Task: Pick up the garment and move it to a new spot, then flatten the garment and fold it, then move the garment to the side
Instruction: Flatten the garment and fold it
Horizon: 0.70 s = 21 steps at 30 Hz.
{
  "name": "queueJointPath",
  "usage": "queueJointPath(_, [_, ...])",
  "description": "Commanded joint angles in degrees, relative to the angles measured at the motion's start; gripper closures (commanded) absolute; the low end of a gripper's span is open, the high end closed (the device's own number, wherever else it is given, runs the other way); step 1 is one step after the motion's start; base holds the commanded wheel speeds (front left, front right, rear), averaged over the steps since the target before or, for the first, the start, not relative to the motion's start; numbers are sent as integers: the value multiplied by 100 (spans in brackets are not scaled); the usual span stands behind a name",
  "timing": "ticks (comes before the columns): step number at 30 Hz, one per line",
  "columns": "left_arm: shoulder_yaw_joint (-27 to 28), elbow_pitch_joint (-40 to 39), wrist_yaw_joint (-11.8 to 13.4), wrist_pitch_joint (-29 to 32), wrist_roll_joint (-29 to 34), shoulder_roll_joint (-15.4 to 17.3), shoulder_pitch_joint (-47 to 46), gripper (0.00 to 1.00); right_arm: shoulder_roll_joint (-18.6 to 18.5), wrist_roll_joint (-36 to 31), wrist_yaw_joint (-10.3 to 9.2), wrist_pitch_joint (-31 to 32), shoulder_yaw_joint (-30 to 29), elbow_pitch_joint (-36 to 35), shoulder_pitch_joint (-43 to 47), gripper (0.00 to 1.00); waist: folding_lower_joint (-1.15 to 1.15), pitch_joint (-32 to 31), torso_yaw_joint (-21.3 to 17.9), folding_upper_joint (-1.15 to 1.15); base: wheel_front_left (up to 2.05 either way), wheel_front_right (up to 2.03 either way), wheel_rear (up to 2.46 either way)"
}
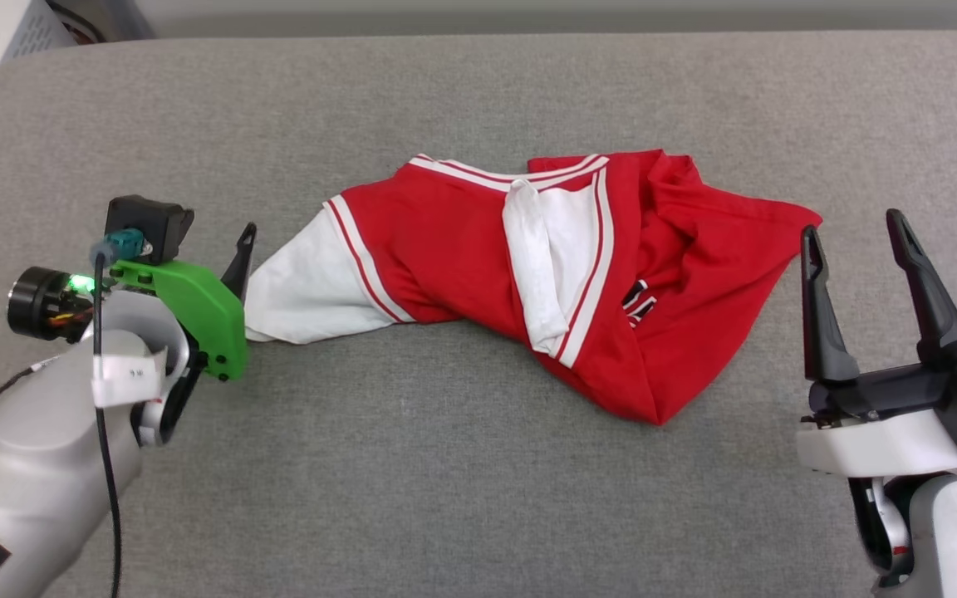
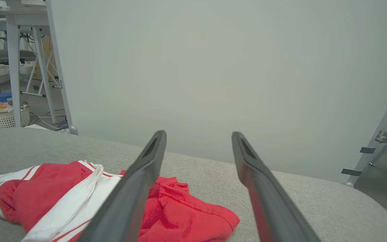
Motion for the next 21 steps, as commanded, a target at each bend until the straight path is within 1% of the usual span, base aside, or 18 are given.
queueJointPath(1, [76,10,182,-297,112,-108,219,0,-57,-45,-3,-35,-43,-58,-74,0,0,-192,133,0,0,0,0])
queueJointPath(4, [292,-154,480,-548,262,-205,440,0,-183,-39,-3,-35,-97,-152,-211,0,0,-320,230,0,0,0,0])
queueJointPath(5, [417,-276,621,-578,364,-232,534,0,-239,-36,-3,-35,-112,-196,-273,0,0,-367,277,0,0,0,0])
queueJointPath(6, [597,-456,743,-585,495,-257,597,0,-293,-32,-3,-35,-113,-227,-324,0,0,-393,312,0,0,0,0])
queueJointPath(9, [1372,-1233,1194,-591,1156,-343,1068,0,-534,-5,-3,-35,-50,-285,-511,0,0,-473,434,0,0,0,0])
queueJointPath(13, [2225,-2023,1573,-592,2023,-493,1897,0,-944,74,-3,-35,238,-183,-751,0,0,-542,543,0,0,0,0])
queueJointPath(17, [2939,-2611,1805,-593,2767,-773,2644,0,-1430,223,-3,-35,723,23,-1036,0,0,-559,630,0,0,0,0])
queueJointPath(19, [3204,-2805,1833,-593,3070,-940,2979,0,-1722,342,-3,-22,1076,210,-1176,0,0,-561,667,0,0,0,0])
queueJointPath(21, [3459,-2958,1833,-593,3328,-1123,3277,0,-2057,512,-3,183,1542,373,-1361,0,0,-558,700,0,0,0,0])
